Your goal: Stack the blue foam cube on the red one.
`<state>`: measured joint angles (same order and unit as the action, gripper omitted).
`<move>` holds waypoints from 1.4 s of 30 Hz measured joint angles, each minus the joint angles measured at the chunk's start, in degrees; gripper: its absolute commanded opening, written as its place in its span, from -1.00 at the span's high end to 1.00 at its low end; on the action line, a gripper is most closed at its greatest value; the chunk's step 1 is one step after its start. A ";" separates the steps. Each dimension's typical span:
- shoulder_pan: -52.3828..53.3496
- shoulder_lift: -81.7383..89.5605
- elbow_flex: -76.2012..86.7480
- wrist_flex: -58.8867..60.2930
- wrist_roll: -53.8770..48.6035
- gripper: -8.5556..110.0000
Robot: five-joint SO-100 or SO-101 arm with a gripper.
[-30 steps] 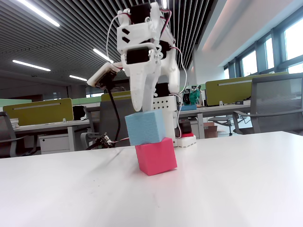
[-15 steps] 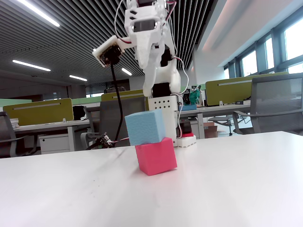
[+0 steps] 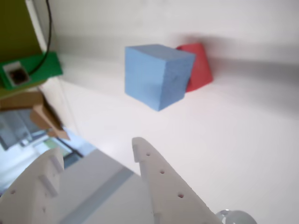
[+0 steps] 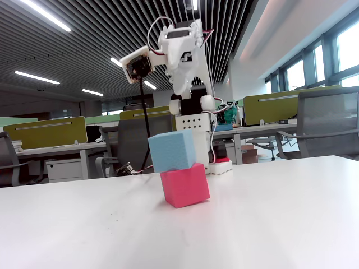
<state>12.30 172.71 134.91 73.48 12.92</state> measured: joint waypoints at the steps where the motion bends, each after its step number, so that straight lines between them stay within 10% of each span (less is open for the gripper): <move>1: 0.00 0.18 0.18 0.00 0.00 0.58; 42: -9.93 9.49 26.98 -4.92 -2.55 0.57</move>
<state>2.37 182.20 161.89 68.55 10.37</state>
